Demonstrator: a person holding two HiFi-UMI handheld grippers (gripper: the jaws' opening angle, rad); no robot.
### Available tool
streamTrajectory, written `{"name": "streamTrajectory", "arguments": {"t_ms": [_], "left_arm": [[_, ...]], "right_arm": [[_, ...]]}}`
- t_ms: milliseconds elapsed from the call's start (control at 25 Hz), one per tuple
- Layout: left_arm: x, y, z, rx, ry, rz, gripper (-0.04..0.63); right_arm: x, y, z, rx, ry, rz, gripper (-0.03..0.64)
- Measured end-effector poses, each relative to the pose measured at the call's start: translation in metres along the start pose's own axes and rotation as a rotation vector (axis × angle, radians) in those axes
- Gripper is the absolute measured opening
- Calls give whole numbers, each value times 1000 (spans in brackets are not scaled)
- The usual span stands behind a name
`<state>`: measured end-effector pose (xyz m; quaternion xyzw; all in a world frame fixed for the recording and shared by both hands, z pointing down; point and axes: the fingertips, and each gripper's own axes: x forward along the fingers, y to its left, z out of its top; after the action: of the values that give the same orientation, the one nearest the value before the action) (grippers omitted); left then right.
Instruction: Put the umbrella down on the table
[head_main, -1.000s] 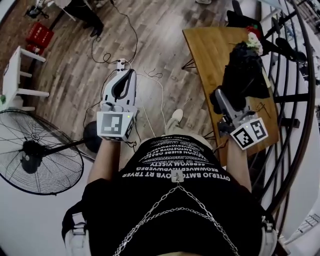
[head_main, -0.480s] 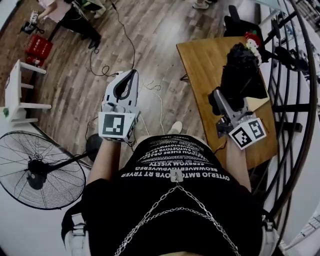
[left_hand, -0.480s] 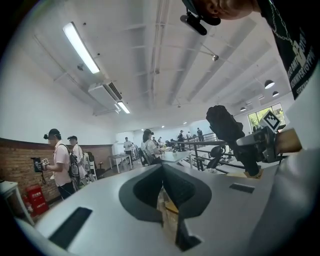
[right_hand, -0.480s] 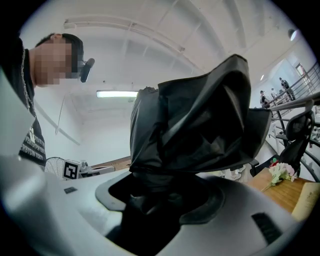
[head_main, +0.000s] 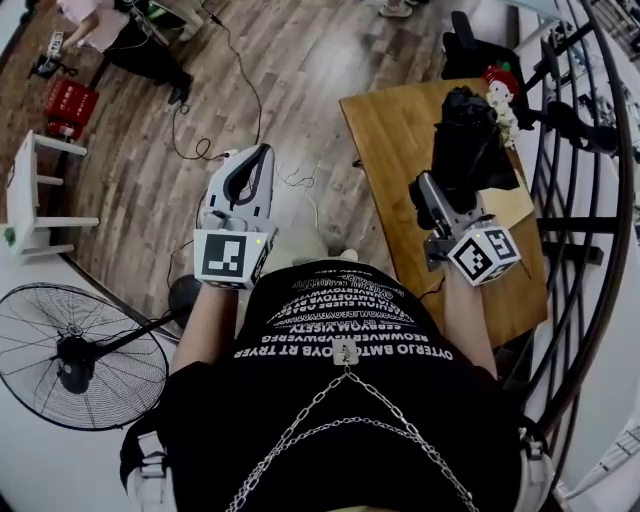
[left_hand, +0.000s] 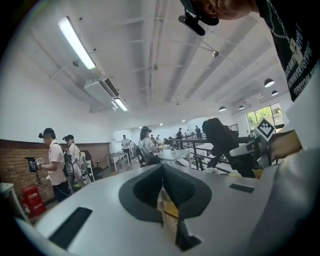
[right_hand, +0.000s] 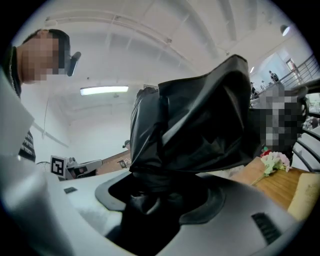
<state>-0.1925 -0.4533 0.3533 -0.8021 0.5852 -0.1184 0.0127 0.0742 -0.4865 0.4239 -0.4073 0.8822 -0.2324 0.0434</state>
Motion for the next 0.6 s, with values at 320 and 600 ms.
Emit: {"name": "streamTrajectory", "arguments": {"t_ms": [320, 600], "left_arm": [[52, 4, -3, 9, -8, -90, 29], [96, 19, -3, 0, -12, -136, 29]], "right_arm": [[22, -67, -40, 118, 100, -175, 268], [50, -110, -77, 165, 171, -264, 268]]}}
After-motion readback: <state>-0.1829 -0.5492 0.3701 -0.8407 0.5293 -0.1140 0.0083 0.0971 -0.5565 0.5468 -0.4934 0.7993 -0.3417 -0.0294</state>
